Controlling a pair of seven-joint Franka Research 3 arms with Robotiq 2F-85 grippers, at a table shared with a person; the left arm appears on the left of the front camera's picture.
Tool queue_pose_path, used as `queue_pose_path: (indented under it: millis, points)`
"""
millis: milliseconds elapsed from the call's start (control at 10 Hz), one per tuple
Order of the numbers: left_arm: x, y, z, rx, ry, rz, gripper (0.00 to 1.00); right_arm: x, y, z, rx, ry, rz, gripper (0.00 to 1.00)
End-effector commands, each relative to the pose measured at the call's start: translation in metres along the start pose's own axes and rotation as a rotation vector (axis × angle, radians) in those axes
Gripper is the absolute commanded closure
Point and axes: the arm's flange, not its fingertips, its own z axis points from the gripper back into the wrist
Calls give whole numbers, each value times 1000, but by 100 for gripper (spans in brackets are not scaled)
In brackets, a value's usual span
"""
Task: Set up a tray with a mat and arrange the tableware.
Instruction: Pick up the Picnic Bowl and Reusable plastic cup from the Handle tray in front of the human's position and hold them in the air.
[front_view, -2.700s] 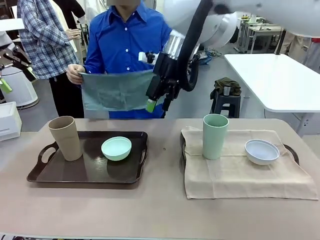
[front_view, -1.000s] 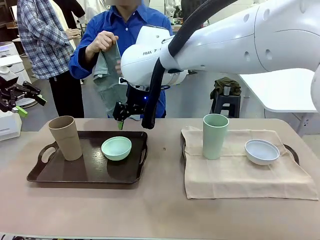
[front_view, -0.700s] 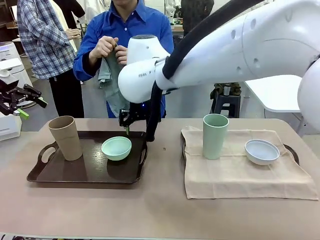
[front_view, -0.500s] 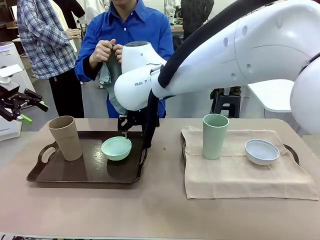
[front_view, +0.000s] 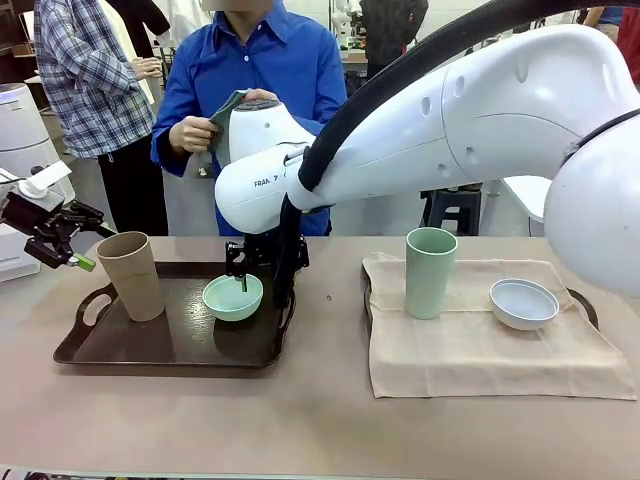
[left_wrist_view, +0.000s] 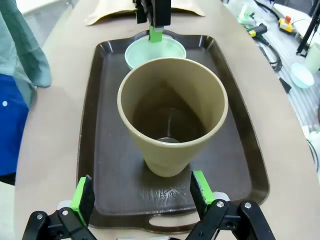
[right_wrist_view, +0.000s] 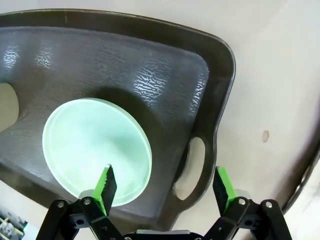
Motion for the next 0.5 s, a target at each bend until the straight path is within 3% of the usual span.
queue_pose_path:
  millis: [0,400]
  points:
    - [-4,3,-11,-45,-10,-10,0,5,1,-1,-2,9,-19,0]
    - [-5,0,-25,-124,59,51,0,11,8,-14,17,34,7,0]
